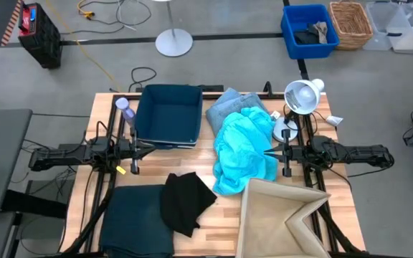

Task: Sort clothes

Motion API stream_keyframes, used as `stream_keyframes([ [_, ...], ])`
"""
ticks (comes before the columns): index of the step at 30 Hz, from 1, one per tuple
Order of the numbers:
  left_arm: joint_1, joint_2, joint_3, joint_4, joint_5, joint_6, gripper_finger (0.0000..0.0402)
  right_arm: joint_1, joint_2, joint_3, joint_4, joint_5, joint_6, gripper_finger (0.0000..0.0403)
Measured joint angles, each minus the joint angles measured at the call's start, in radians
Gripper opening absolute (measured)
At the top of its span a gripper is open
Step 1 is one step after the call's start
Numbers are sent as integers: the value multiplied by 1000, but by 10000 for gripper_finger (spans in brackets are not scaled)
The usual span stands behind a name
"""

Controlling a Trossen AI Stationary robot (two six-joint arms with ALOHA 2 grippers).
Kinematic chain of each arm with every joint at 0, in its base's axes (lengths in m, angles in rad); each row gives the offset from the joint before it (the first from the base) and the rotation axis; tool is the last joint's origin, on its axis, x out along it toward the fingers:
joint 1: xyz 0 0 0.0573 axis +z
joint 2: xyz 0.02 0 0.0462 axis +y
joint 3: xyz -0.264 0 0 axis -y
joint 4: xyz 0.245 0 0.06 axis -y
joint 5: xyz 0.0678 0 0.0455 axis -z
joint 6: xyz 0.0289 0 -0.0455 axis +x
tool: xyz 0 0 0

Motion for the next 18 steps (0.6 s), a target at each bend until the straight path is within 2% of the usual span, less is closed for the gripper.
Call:
stream_keyframes([
  [3, 0, 0, 0, 1, 0, 2, 6, 0, 0, 0, 0, 0, 0, 48],
  [10, 0, -1, 0, 120, -6, 151, 6, 0, 0, 0, 0, 0, 0, 48],
  [15, 0, 0, 0, 76, -5, 125, 6, 0, 0, 0, 0, 0, 0, 48],
  [18, 0, -1, 0, 120, -17, 66, 6, 0, 0, 0, 0, 0, 0, 48],
])
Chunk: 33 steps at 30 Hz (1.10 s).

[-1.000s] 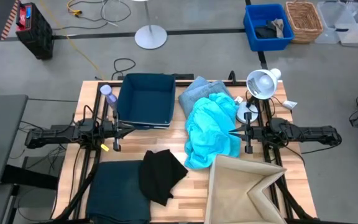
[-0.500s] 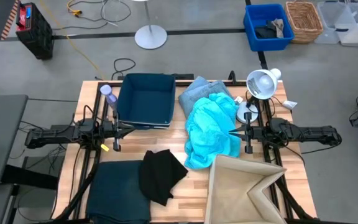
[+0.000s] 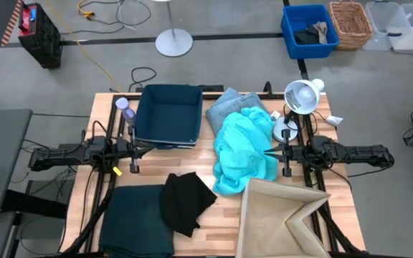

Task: Sort clothes
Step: Put the black shirt into the blue laundry organizer

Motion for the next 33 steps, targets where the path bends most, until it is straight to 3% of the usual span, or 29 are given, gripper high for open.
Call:
stream_keyframes([
  [11, 0, 0, 8, 259, -21, -355, 6, 0, 0, 0, 0, 0, 0, 48],
  [18, 0, 2, 10, 278, -45, -429, 6, 0, 0, 0, 0, 0, 0, 48],
  [22, 0, 33, 14, 304, -52, -604, 8, 0, 0, 0, 0, 0, 0, 48],
  [27, -21, 159, 64, 189, -67, -894, 30, 0, 0, 0, 0, 0, 0, 48],
  [33, -59, 395, 170, 190, -10, -914, 77, 0, 0, 0, 0, 0, 0, 48],
])
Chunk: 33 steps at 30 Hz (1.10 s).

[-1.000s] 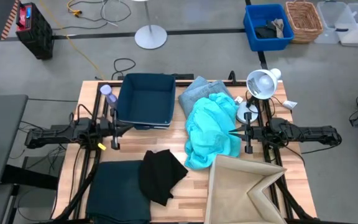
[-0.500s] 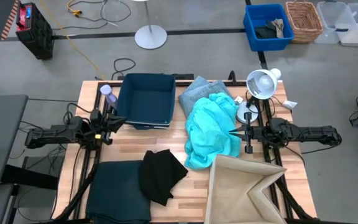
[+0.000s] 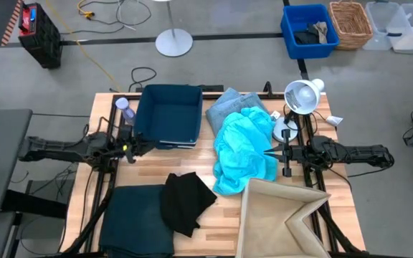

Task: Sort clothes
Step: Put the black shirt into the blue laundry organizer

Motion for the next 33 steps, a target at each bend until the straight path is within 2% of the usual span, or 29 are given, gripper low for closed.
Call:
stream_keyframes([
  [5, -72, 252, 118, -60, 93, -86, 129, -4, 0, -1, 12, 8, 0, 48],
  [8, -143, 398, 257, -108, 145, -89, 158, -19, 0, -1, 54, 22, -4, 48],
  [10, -184, 483, 366, -209, 172, -58, 172, -26, 0, -1, 93, 23, -6, 48],
  [15, -255, 674, 620, -590, 194, 68, 187, -27, 0, -1, 97, 25, -13, 48],
  [17, -271, 740, 689, -693, 190, 122, 188, -21, 0, -1, 98, 25, 49, 48],
  [22, -291, 895, 743, -767, 185, 186, 189, -19, 0, -1, 114, 26, 230, 48],
  [25, -295, 968, 749, -782, 185, 158, 189, -19, 0, -1, 229, 26, 404, 48],
  [29, -297, 1013, 761, -780, 162, 122, 189, -19, 0, 0, 393, 26, 624, 48],
  [33, -296, 1051, 762, -796, 109, 130, 196, -14, 0, 32, 388, 25, 703, 48],
])
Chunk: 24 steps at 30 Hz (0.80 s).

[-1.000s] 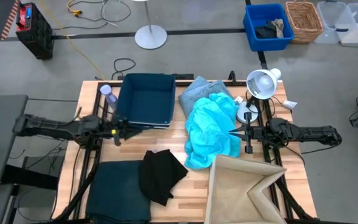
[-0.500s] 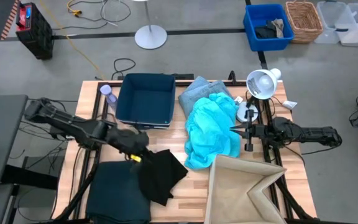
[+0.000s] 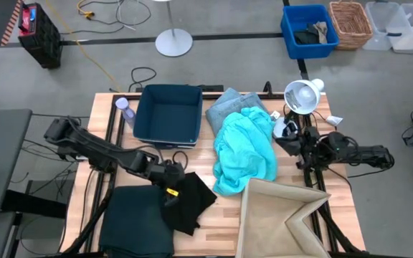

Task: Sort clothes
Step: Put the black shirt into the blue laundry organizer

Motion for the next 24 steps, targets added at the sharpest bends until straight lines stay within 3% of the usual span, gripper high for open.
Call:
stream_keyframes([
  [8, 18, 177, 1, -10, 10, 213, 210, 52, 67, 11, 5, -5, -132, 48],
  [12, 28, 258, 3, 50, 81, 229, 210, 60, 108, 36, 29, -3, -115, 48],
  [18, 26, 294, 3, 93, 107, 236, 209, 64, 175, 161, 6, 3, -101, 48],
  [21, 30, 295, 2, 95, 93, 291, 190, 50, 211, 213, 5, 5, -99, 48],
  [24, 32, 297, 2, 95, 47, 344, 146, 35, 241, 241, 3, 6, -99, 48],
])
